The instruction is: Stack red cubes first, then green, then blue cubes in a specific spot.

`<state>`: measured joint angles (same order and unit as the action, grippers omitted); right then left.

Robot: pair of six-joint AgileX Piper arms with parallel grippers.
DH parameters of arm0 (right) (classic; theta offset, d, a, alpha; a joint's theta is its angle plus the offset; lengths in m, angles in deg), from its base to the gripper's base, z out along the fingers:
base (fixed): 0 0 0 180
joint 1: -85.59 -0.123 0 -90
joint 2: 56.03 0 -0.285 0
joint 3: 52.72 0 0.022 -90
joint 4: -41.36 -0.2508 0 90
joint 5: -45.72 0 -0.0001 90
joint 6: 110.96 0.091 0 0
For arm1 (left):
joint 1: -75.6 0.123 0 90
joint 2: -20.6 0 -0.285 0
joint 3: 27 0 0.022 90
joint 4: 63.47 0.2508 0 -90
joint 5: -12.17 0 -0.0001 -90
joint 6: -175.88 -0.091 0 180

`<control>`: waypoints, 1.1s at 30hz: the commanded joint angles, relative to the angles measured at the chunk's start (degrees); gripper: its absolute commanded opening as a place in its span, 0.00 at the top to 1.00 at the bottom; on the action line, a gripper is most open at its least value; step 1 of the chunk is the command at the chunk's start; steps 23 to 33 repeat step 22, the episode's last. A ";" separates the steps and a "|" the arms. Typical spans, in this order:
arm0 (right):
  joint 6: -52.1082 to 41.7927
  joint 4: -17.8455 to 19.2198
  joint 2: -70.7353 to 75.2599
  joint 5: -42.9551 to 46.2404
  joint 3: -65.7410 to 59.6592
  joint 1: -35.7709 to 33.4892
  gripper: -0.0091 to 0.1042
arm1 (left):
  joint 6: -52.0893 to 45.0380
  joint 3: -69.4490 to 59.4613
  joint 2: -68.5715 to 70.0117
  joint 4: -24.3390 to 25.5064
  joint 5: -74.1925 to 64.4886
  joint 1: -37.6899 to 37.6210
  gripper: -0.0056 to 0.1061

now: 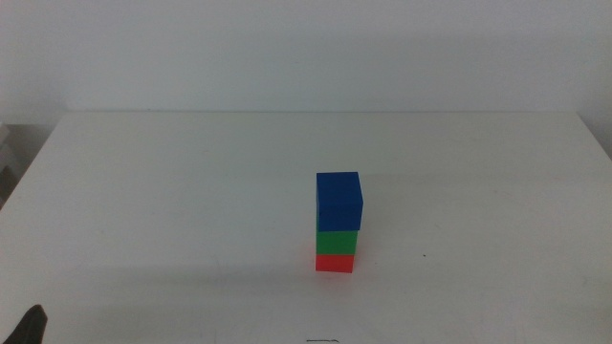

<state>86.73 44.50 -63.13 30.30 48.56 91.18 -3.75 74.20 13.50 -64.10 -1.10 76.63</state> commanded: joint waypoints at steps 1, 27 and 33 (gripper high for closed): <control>-1.10 2.60 0.85 4.07 0.55 0.31 0.20 | 0.78 0.02 1.47 -0.42 4.55 0.11 0.11; -24.58 0.01 0.85 4.37 0.55 0.37 0.13 | 0.78 0.02 1.47 -0.42 4.55 0.11 0.11; -24.58 0.01 0.85 4.37 0.55 0.37 0.13 | 0.78 0.02 1.47 -0.42 4.55 0.11 0.11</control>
